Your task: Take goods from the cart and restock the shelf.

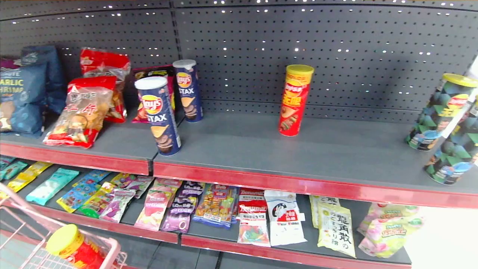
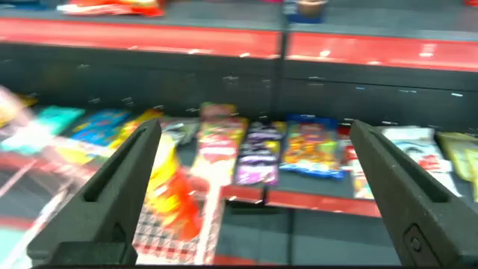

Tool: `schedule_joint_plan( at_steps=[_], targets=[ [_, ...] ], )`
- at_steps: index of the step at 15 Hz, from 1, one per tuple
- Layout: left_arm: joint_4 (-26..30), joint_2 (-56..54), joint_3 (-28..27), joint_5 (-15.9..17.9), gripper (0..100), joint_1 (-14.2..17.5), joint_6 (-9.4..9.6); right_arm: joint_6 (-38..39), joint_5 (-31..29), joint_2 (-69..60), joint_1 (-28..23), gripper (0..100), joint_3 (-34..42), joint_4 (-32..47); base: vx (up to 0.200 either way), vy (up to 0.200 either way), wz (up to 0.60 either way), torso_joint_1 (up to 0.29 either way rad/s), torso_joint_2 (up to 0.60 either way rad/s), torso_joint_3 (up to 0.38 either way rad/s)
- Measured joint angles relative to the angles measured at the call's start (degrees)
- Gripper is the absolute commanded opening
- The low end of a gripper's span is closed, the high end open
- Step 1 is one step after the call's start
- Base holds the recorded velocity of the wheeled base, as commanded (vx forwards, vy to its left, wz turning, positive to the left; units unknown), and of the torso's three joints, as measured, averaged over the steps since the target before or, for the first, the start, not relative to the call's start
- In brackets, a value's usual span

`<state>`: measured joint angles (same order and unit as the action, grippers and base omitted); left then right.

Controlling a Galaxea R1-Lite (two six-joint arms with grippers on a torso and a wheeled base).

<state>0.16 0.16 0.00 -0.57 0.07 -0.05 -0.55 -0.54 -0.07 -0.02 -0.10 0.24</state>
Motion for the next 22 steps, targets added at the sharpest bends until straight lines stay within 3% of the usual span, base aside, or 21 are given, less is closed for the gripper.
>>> schedule_joint_plan(
  at_steps=[9,15,22],
  targets=[
    [0.02,0.0,0.0,0.04,100,0.0,-0.02,0.04,0.02,0.0,0.0,100,0.05,0.0,0.0,0.0,0.6,0.003,0.0,0.001],
    [0.0,0.0,0.0,-0.02,100,0.0,-0.02,0.04,0.0,0.0,0.0,100,0.05,0.05,0.0,0.0,0.0,0.0,0.0,0.0],
    [0.02,-0.02,0.0,-0.02,100,0.0,0.0,0.11,0.0,0.0,0.0,100,0.02,0.02,0.0,0.0,0.0,-0.142,0.36,0.208]
  ],
)
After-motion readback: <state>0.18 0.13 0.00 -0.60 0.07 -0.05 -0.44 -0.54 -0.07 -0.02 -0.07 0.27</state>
